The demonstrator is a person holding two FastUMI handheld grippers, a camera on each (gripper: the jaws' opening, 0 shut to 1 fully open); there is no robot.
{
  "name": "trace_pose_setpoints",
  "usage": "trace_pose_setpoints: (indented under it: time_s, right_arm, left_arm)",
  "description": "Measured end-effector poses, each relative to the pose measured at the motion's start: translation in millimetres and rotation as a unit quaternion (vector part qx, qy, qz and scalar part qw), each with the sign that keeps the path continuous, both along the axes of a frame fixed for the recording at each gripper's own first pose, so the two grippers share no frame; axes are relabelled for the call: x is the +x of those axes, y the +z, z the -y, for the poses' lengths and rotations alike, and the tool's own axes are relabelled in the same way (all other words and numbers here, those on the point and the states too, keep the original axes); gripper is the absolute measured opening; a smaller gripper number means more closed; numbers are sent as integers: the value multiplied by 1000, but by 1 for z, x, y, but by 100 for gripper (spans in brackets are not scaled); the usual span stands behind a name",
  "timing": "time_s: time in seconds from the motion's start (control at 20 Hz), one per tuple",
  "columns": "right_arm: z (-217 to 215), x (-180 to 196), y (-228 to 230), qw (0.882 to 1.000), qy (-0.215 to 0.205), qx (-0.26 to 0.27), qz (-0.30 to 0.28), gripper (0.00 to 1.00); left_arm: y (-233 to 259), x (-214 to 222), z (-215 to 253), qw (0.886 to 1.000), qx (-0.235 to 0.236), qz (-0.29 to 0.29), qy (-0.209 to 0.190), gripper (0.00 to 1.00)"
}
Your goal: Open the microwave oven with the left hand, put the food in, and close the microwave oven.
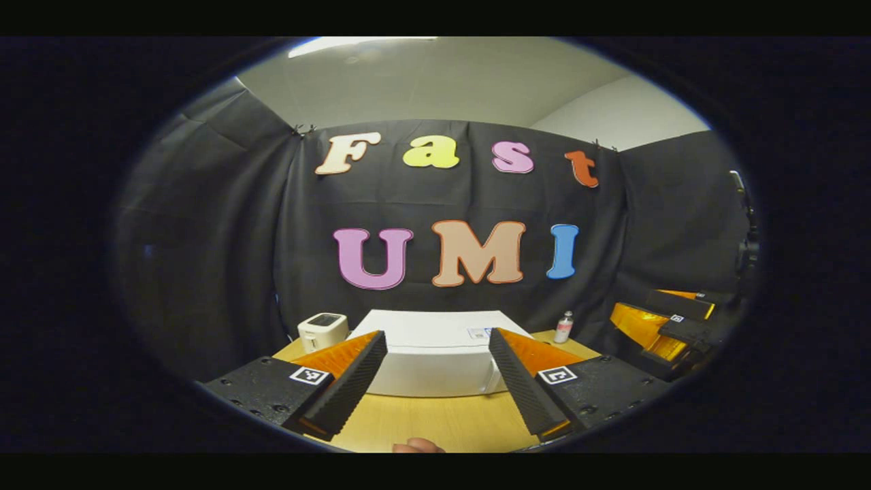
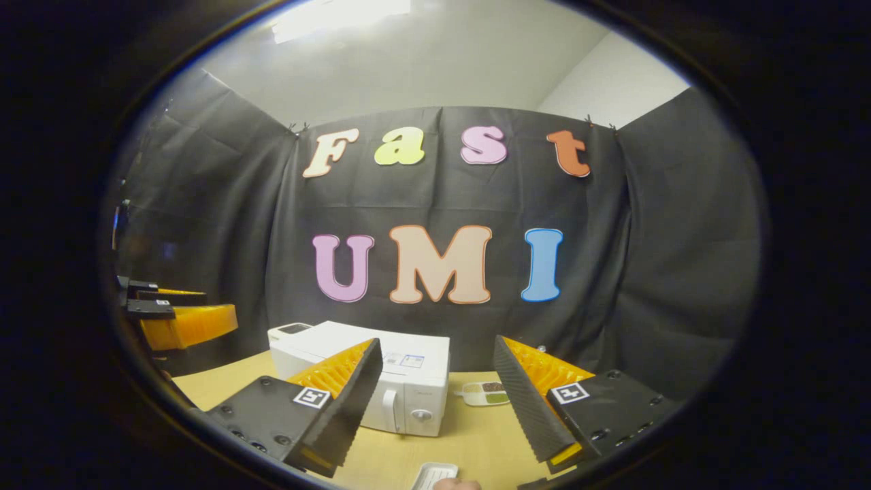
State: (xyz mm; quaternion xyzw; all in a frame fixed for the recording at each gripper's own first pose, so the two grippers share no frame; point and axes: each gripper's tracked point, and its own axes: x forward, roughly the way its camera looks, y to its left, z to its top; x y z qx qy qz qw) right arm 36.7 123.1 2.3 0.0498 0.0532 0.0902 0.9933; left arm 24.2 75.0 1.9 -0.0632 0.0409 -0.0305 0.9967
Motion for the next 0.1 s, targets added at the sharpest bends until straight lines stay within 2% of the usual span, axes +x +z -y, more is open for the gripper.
trace_pose_setpoints:
  time_s: [0.05,0.1]
  right_arm:
    - [-1,-2,-1,1000,1,1,-1,100]
    - [-2,-2,-1,1000,1,1,-2,95]
  left_arm:
    - [0,-1,0,1000,1,0,-1,96]
    - [0,0,0,1000,1,0,0,94]
